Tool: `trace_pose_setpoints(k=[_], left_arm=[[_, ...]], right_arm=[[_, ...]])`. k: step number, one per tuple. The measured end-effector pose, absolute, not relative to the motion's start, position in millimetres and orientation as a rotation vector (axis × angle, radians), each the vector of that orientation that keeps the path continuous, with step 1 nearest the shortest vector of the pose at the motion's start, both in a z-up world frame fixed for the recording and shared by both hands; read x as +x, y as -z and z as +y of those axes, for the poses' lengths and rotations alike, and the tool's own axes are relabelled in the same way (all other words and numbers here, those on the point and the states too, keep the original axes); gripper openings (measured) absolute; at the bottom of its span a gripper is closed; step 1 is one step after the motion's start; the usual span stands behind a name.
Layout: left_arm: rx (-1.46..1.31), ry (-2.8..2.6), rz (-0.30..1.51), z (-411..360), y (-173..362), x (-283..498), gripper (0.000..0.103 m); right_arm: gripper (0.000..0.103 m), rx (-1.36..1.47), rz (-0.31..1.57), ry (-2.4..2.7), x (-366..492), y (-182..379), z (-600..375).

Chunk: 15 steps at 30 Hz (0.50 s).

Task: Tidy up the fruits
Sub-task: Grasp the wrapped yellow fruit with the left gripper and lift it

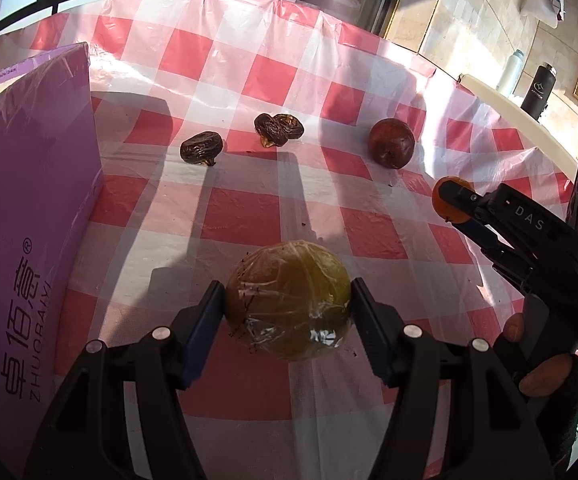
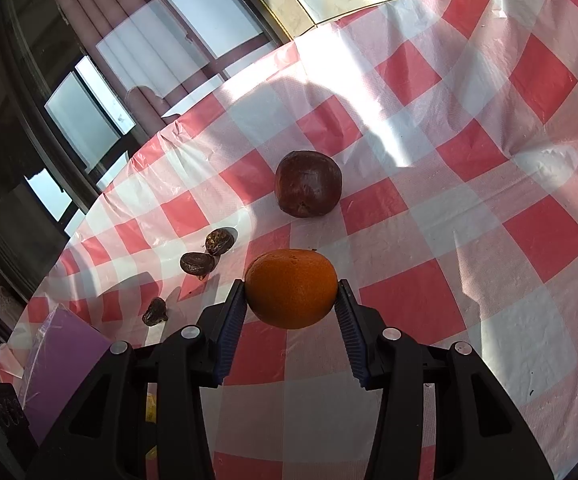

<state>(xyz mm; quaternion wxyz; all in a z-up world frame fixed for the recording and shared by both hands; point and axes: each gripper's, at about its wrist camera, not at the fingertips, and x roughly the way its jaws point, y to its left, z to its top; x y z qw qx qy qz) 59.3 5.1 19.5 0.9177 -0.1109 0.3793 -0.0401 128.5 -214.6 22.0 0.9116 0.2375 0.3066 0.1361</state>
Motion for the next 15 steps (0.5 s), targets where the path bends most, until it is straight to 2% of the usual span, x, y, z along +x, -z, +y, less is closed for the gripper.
trace_pose_setpoints(k=[15], left_arm=[[-0.228,0.021,0.781,8.9,-21.4,58.6,0.064]], right_arm=[[0.046,0.475,0.676,-0.194,123.4,-21.8,-210.6]])
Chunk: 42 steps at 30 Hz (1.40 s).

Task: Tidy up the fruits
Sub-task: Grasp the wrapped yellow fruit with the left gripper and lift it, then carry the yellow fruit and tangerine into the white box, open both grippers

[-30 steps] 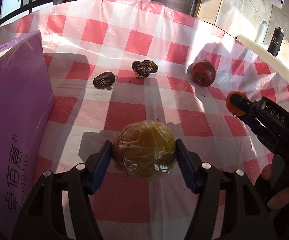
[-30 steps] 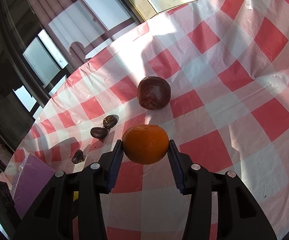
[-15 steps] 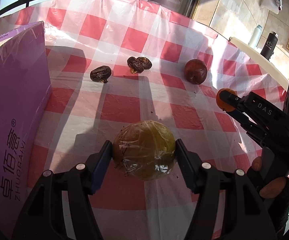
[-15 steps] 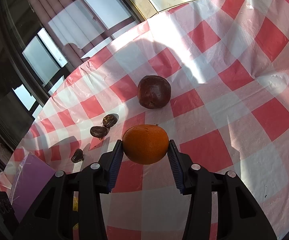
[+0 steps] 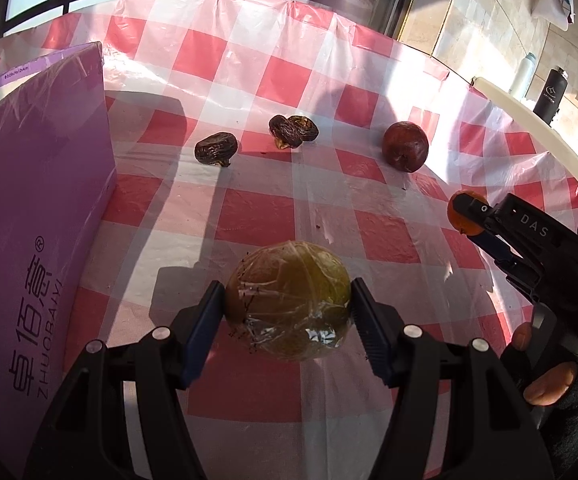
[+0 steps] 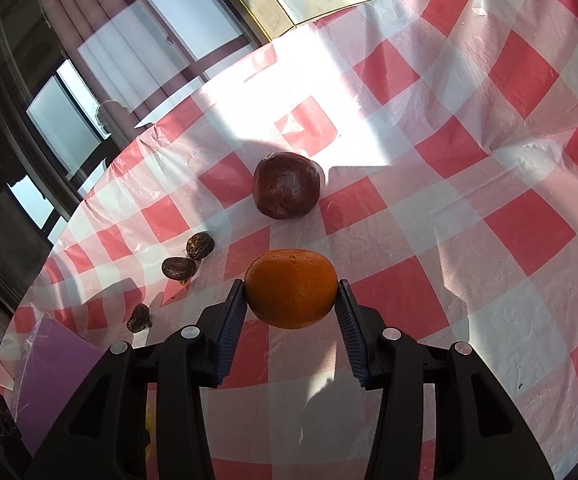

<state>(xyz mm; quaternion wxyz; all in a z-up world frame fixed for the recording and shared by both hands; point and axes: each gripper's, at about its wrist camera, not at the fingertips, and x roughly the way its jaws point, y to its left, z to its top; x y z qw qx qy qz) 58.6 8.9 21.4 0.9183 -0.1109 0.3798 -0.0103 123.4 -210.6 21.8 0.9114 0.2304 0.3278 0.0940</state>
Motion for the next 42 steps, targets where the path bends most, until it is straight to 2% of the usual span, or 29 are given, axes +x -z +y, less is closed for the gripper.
trace_pose_setpoints(k=[10,22,27,33,38,42], left_arm=[[-0.220,0.043,0.755,5.5,-24.3,0.2,0.064],[-0.168,0.099,0.725,-0.7,-35.0,-51.1,0.064],[-0.189,0.142,0.605,4.7,-77.3,-81.2,0.064],[-0.183,0.101,0.380,36.2,-140.5,-123.2,0.064],[-0.145,-0.097,0.303,93.7,-169.5,-139.8,0.063],[-0.107,-0.207,0.332,141.3,-178.1,-139.7,0.063]], right_arm=[[0.046,0.520,0.685,-0.224,36.8,-18.6,-205.6],[0.046,0.483,0.729,-0.228,-7.5,-15.6,-194.5],[0.046,0.510,0.719,-0.268,-14.7,-29.0,-187.8],[0.046,0.459,0.602,-0.457,-32.7,-79.6,-138.2],[0.046,0.338,0.558,-0.628,-45.1,-113.3,-69.2],[0.046,0.236,0.545,-0.734,-50.5,-126.4,-13.4]])
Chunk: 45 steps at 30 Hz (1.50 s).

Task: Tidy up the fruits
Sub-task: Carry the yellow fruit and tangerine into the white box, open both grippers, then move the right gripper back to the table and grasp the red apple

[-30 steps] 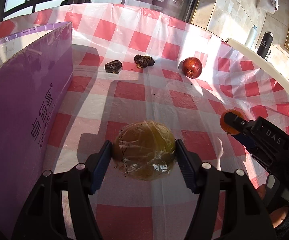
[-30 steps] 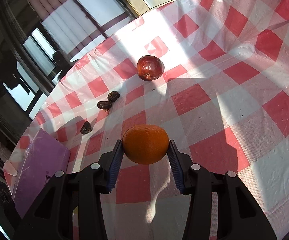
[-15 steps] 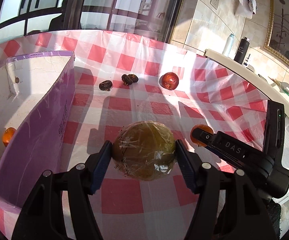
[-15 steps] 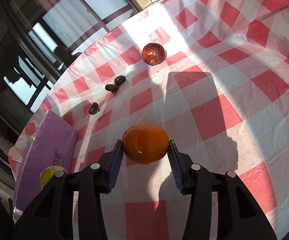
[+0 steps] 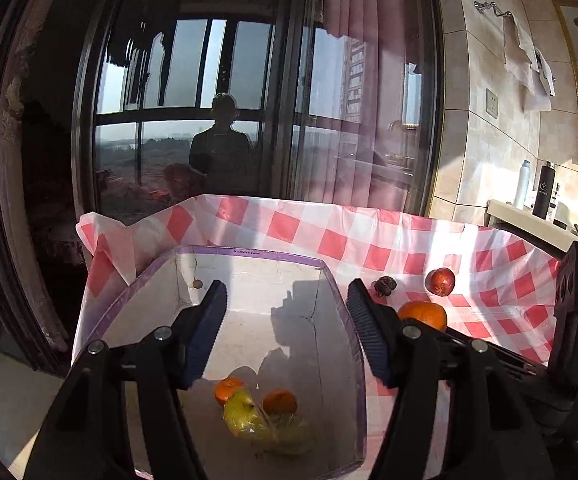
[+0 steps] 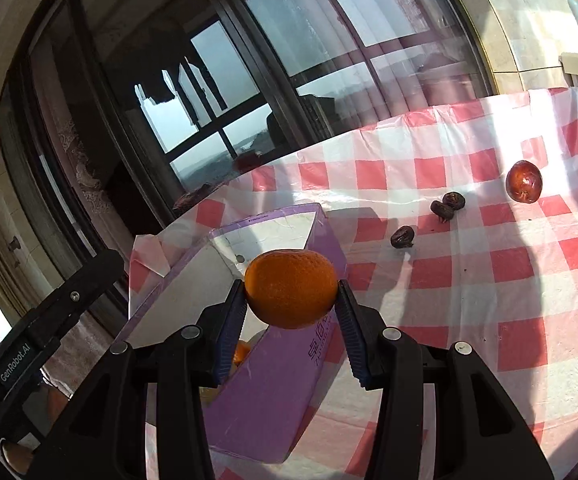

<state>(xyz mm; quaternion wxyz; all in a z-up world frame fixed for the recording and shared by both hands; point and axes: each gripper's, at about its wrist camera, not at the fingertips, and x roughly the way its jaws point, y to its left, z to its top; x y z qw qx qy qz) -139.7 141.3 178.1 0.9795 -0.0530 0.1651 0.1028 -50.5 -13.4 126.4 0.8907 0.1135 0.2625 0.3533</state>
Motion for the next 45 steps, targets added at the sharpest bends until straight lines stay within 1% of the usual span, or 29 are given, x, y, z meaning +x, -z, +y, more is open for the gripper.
trace_pose_setpoints(k=[3,4,7,13,17,18,20,21,27,30,32,34,36,39,45], left_arm=[[-0.133,-0.275,0.406,180.2,-168.2,-128.1,0.062],[-0.150,-0.290,0.434,191.6,-163.5,-123.6,0.059],[-0.222,-0.317,0.520,225.5,-147.9,-113.3,0.058],[-0.320,-0.314,0.613,261.7,-122.7,-105.0,0.057],[-0.325,-0.319,0.645,268.1,-123.2,-99.9,0.072],[-0.332,-0.305,0.657,269.1,-122.7,-97.9,0.075],[-0.345,-0.300,0.660,270.3,-123.5,-97.8,0.083],[-0.344,-0.305,0.660,270.1,-123.4,-97.6,0.083],[-0.323,-0.312,0.658,266.0,-124.4,-98.9,0.085],[-0.325,-0.326,0.648,264.2,-125.7,-102.2,0.092],[-0.307,-0.348,0.625,259.9,-128.1,-106.0,0.097],[-0.275,-0.370,0.592,251.4,-131.6,-109.8,0.100],[-0.256,-0.359,0.553,240.3,-135.1,-113.1,0.101],[-0.236,-0.304,0.496,213.9,-141.6,-115.0,0.101],[-0.130,-0.163,0.385,132.1,-156.2,-110.5,0.101]], right_arm=[[0.046,0.173,0.575,-0.769,-48.2,-124.9,21.2],[0.046,0.153,0.591,-0.775,-45.3,-124.0,31.1],[0.046,0.021,0.658,-0.766,-37.0,-119.7,63.7],[0.046,-0.226,0.733,-0.770,-35.5,-101.4,106.4],[0.047,-0.349,0.733,-0.724,-37.1,-89.8,121.3],[0.052,-0.352,0.734,-0.725,-37.0,-89.1,122.8],[0.060,-0.334,0.734,-0.729,-37.3,-90.3,120.1],[0.061,-0.318,0.738,-0.736,-35.5,-90.6,118.8],[0.061,-0.298,0.723,-0.739,-36.7,-92.1,118.2],[0.062,-0.246,0.695,-0.765,-41.8,-97.6,111.9],[0.077,-0.199,0.647,-0.776,-49.0,-104.3,101.7],[0.079,-0.152,0.594,-0.796,-55.2,-110.5,86.7],[0.081,-0.107,0.546,-0.796,-59.8,-115.6,66.7],[0.087,-0.027,0.501,-0.773,-59.5,-118.8,29.7],[0.087,0.138,0.522,-0.625,-37.4,-102.7,-57.7]])
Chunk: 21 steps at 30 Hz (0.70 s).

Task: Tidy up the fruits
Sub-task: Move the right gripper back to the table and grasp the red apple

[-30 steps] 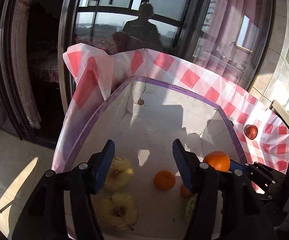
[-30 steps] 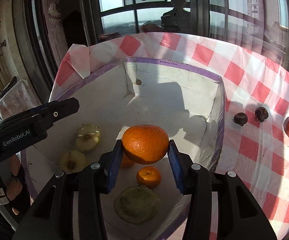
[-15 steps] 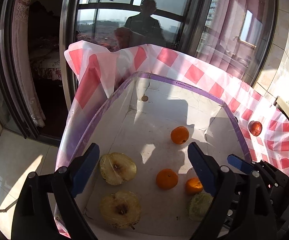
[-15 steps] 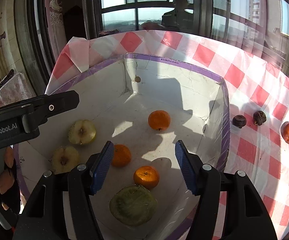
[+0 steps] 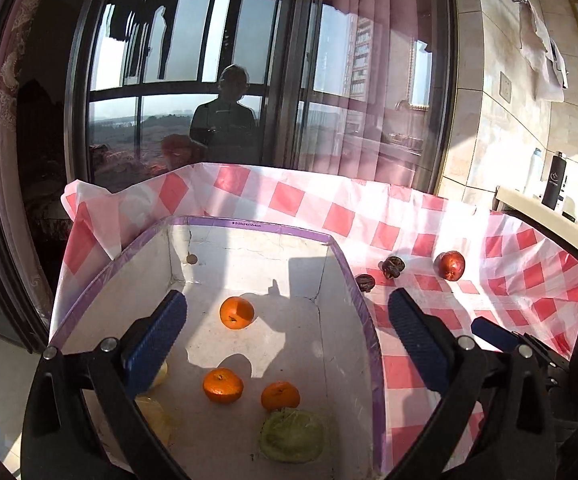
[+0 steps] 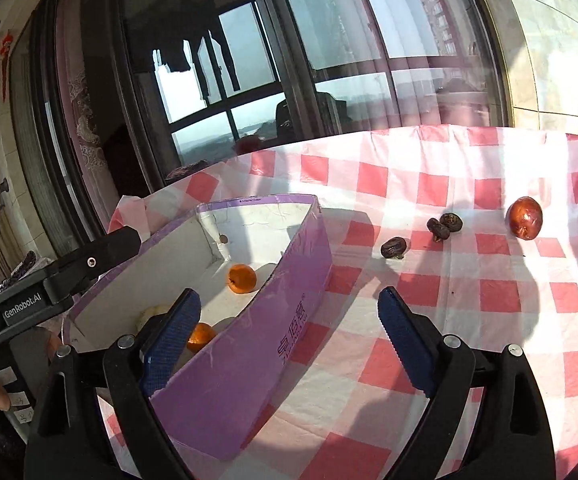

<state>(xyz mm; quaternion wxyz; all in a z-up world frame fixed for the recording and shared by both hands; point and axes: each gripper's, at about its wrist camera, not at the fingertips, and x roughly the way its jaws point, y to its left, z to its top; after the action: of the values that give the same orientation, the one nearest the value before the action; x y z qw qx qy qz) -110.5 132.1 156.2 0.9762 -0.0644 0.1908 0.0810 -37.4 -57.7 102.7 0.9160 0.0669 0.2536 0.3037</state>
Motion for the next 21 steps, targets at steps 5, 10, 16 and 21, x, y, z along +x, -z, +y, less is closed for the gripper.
trace_pose_setpoints(k=[5,10,16,21], left_arm=[[-0.037,0.037,0.341,49.1,-151.3,-100.1,0.101],[0.023,0.192,0.488,-19.4,-100.7,-53.2,0.101],[-0.017,0.073,0.633,-34.4,-51.4,23.9,0.101],[-0.129,-0.046,0.672,-12.8,-37.2,72.7,0.101]], right_arm=[[0.087,0.275,0.613,-0.432,-10.7,-67.2,-134.4],[0.087,0.326,0.687,-0.282,9.3,-37.5,-190.3],[0.087,0.355,0.693,-0.211,26.3,-27.3,-235.8],[0.087,0.297,0.700,-0.169,63.1,-28.0,-248.7]])
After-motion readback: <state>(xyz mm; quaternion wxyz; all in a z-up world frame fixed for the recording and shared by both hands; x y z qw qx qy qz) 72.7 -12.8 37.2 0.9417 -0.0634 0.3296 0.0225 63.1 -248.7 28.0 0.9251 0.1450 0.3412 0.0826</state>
